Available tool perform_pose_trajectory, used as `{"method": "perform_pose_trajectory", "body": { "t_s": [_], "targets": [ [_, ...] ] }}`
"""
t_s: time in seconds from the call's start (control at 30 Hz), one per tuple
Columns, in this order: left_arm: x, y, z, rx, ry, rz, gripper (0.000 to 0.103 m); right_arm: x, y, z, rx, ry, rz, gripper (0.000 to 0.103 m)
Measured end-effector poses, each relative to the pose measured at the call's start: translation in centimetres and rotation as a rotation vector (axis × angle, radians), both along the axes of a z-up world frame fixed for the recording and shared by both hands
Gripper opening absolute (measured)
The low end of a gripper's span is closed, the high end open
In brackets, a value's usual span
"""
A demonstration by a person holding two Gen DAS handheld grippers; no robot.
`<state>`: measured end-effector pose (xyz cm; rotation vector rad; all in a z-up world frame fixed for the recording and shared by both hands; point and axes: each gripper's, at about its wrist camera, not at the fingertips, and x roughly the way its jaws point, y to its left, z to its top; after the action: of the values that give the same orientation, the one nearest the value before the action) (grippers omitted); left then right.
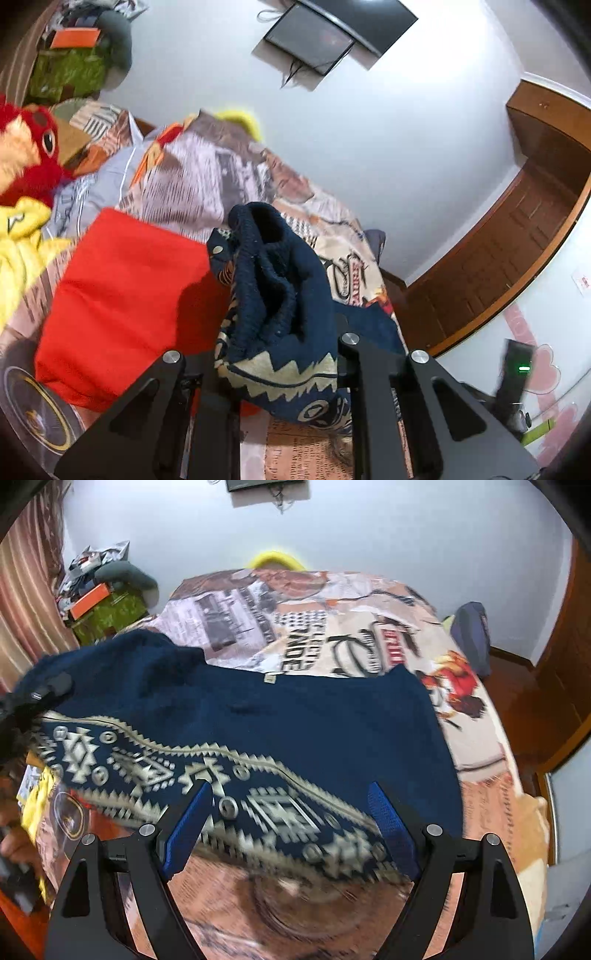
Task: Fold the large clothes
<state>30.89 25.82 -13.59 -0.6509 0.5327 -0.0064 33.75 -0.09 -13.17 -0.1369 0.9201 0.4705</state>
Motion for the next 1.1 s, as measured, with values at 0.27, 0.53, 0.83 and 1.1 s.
{"method": "perform_pose_trajectory", "body": {
  "t_s": [0.27,0.53,0.83,1.1],
  "targets": [
    [1.3,-1.6,0.4,0.059,0.055,0.027,0.015,0.8,4.8,-7.0,-0.008,0.16,0.084,0.085],
    [5.3,-9.0,3.9,0.176,0.023,-0.057,0.015,-1.4,-0.1,-3.4,0.005,0.043,0.143,0.084],
    [10.1,-27.9,1.6,0.472,0.084,-0.302,0.015,-2.3,-14.4,-2.5,-0.007,0.011,-0.082,0.085],
    [11.4,-35.5,-9.2,0.467,0.329,-0.577,0.018,-2.5,-22.3,-6.1,-0.056,0.121,-0.218,0.085]
  ]
}}
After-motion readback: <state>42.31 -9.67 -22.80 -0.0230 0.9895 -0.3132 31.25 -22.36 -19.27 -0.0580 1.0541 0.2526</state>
